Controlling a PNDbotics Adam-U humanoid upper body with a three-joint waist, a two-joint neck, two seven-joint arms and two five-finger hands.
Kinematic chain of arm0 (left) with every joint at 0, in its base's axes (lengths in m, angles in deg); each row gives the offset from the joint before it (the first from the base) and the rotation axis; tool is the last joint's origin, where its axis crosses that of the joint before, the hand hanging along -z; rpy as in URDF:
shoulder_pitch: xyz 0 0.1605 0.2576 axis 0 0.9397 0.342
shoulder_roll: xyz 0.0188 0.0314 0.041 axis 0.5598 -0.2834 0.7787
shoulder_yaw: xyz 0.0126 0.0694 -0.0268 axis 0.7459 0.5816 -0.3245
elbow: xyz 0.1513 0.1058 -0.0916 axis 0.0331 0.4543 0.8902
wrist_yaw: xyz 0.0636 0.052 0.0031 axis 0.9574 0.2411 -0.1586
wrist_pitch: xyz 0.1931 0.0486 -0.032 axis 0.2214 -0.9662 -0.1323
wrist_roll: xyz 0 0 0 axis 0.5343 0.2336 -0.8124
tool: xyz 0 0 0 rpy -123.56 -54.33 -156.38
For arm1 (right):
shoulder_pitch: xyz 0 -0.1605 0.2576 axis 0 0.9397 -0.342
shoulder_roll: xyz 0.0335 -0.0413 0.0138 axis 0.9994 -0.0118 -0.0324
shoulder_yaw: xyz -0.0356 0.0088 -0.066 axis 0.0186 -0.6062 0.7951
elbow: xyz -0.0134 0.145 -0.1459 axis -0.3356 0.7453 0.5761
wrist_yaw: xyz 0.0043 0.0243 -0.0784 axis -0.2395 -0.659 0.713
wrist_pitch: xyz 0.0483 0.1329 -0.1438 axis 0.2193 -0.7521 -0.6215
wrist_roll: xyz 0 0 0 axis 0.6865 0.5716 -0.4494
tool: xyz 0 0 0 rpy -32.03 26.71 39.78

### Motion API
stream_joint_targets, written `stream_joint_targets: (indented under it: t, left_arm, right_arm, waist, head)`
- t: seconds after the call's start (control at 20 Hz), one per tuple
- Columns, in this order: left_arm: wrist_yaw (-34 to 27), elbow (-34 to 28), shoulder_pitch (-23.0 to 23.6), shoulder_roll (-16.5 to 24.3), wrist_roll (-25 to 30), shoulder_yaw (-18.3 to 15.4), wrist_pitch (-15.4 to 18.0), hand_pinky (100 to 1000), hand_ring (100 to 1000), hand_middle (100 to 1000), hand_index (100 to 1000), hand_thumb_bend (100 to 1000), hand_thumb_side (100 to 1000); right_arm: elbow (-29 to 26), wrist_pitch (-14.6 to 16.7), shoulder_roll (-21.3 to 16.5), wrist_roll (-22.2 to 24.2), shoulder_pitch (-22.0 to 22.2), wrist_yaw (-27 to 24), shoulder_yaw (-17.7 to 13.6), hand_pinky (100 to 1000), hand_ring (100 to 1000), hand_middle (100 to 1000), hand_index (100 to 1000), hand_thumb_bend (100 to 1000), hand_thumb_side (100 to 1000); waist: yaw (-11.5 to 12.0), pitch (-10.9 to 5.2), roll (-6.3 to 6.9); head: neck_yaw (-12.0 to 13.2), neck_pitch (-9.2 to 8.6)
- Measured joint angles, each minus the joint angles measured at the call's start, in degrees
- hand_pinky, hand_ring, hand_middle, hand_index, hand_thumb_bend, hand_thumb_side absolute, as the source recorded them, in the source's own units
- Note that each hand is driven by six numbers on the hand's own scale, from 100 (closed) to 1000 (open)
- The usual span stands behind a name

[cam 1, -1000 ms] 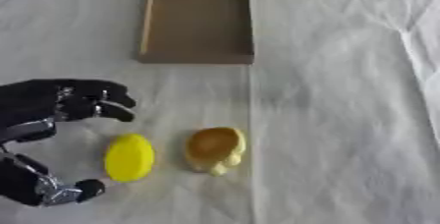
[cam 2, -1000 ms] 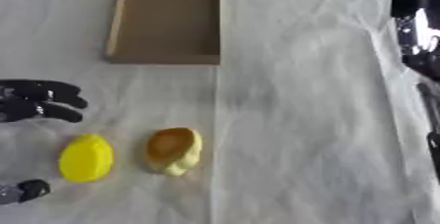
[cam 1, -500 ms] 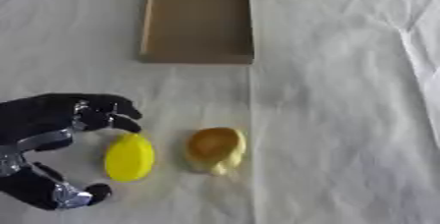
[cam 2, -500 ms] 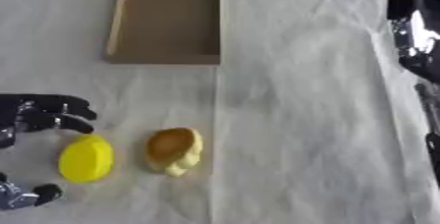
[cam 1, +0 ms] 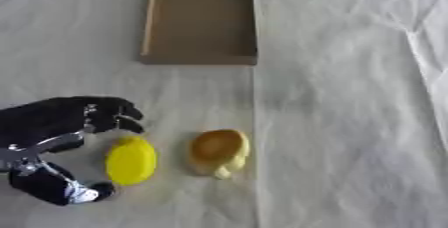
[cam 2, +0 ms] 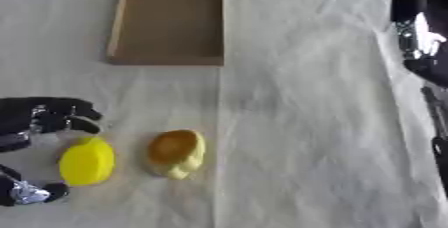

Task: Pick up objects on the table and place them in the box.

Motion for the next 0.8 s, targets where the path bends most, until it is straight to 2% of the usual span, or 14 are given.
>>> stream_joint_targets:
  t: [0.45,0.8]
  left_arm:
    - [3.05,4.39,-0.38,-1.84,-1.63,0.71,1.51,910,972,871,874,416,224]
    - [3.41,4.76,-0.36,-2.31,-4.37,0.87,1.56,850,917,810,784,288,155]
  right_arm:
    - [0.0,-0.33,0.48,0.34,0.01,-0.21,0.0,943,882,660,885,100,539]
    - [0.0,-0.57,0.56,0.52,0.02,-0.22,0.0,945,884,659,886,100,538]
  waist:
    - [-0.08,0.11,0.01]
    - [-0.18,0.11,0.04]
  head:
    - [0.29,0.0]
    - [0.44,0.0]
